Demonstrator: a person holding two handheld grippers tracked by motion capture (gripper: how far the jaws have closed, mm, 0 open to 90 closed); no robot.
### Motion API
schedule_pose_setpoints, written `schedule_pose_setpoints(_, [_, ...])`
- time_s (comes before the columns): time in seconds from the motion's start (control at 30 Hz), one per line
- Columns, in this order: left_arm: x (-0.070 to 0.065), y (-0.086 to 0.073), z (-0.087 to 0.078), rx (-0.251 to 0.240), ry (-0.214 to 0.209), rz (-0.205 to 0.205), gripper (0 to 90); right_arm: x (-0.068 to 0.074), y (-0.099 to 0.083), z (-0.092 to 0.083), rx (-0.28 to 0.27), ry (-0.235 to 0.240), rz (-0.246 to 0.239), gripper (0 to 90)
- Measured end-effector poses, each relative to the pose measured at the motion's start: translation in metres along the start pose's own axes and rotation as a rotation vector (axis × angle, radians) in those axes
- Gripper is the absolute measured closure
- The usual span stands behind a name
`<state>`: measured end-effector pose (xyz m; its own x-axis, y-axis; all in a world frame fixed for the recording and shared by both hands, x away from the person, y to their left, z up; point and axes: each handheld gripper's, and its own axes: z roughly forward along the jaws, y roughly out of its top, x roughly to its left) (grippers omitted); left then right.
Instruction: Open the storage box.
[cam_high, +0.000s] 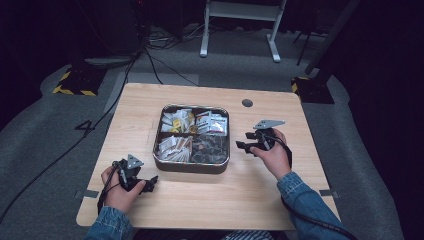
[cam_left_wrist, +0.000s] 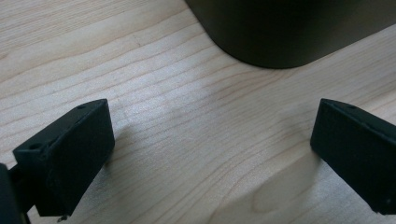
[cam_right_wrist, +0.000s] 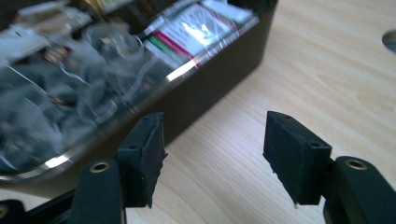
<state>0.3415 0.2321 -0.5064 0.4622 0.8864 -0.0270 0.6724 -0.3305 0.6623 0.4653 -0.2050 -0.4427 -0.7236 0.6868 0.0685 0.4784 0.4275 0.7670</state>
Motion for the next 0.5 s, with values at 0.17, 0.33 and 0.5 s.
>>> schedule_pose_setpoints(0.17, [0.000, 0.000, 0.000, 0.000, 0.000, 0.000, 0.0, 0.008, 0.019, -0.004, -0.021, 0.026, -0.023, 40.1])
schedule_pose_setpoints(0.33, [0.000, 0.000, 0.000, 0.000, 0.000, 0.000, 0.0, 0.012, 0.027, -0.003, -0.033, 0.042, -0.021, 41.7])
schedule_pose_setpoints(0.5, [0.000, 0.003, 0.002, 0.003, -0.006, 0.007, 0.0, 0.019, 0.036, 0.004, -0.065, 0.066, -0.008, 43.6])
